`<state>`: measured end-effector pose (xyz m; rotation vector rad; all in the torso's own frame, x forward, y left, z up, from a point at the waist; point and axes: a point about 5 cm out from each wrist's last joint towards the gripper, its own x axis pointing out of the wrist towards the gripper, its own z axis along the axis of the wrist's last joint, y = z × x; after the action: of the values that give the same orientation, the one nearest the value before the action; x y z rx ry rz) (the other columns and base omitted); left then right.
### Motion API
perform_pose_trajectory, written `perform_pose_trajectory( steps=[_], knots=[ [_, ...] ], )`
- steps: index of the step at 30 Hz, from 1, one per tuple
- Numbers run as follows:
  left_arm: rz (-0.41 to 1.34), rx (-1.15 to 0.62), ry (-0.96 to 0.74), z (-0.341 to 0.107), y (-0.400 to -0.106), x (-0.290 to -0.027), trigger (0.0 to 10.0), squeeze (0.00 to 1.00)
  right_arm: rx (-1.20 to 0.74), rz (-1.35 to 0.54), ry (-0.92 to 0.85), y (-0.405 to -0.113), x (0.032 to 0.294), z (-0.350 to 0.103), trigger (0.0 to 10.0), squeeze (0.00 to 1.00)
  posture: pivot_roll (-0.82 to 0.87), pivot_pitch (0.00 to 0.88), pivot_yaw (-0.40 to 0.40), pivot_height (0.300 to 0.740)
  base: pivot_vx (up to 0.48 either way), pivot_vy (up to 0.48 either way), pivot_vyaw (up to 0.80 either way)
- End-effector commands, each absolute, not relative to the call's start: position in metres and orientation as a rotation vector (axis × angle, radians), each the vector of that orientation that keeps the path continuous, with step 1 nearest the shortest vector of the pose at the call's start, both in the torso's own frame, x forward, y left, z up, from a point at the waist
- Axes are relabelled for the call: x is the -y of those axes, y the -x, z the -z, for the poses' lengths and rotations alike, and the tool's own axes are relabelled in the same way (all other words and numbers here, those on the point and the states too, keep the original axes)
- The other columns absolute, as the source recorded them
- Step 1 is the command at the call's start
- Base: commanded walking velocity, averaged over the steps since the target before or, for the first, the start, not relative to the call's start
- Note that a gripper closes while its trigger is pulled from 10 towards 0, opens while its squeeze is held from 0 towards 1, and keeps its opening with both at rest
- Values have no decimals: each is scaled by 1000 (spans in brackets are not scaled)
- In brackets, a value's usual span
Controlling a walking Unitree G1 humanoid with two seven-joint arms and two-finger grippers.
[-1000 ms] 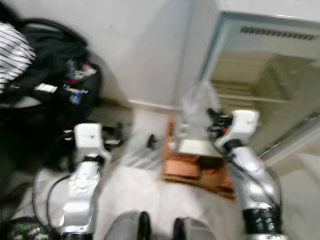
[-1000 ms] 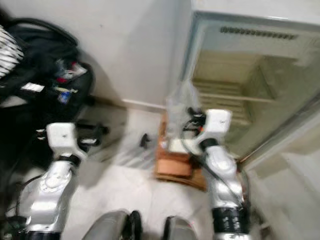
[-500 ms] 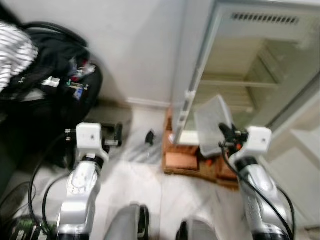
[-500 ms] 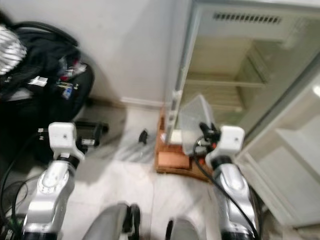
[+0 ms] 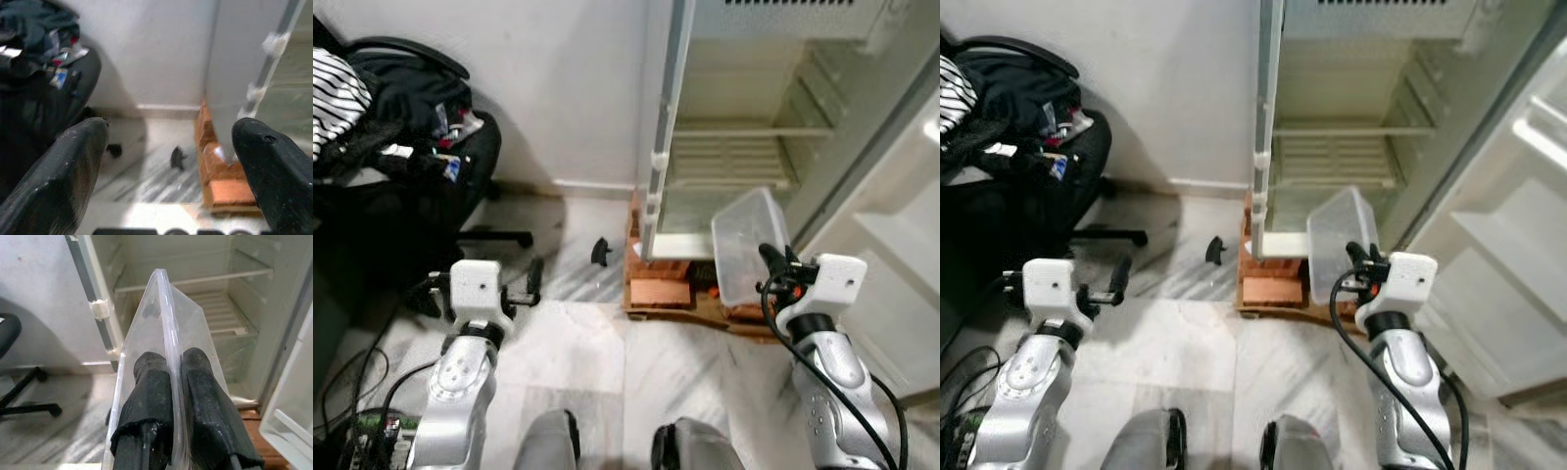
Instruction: Restocking fridge
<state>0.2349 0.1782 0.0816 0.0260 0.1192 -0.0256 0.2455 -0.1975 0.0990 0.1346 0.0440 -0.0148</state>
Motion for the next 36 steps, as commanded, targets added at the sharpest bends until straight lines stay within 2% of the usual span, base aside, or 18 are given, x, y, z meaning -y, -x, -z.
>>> perform_pose_trajectory(
  steps=[1, 36],
  knots=[
    [23, -101, -22, -86, -236, -181, 10000, 0, -36, 10, -133, -247, 196, -102, 10000, 0, 28, 123, 4, 740, 0, 0, 0],
    [29, -89, 0, -88, -235, -176, 10000, 0, 15, 0, -124, -267, 192, -114, 10000, 0, 35, 135, -3, 740, 365, 0, 0]
  ],
)
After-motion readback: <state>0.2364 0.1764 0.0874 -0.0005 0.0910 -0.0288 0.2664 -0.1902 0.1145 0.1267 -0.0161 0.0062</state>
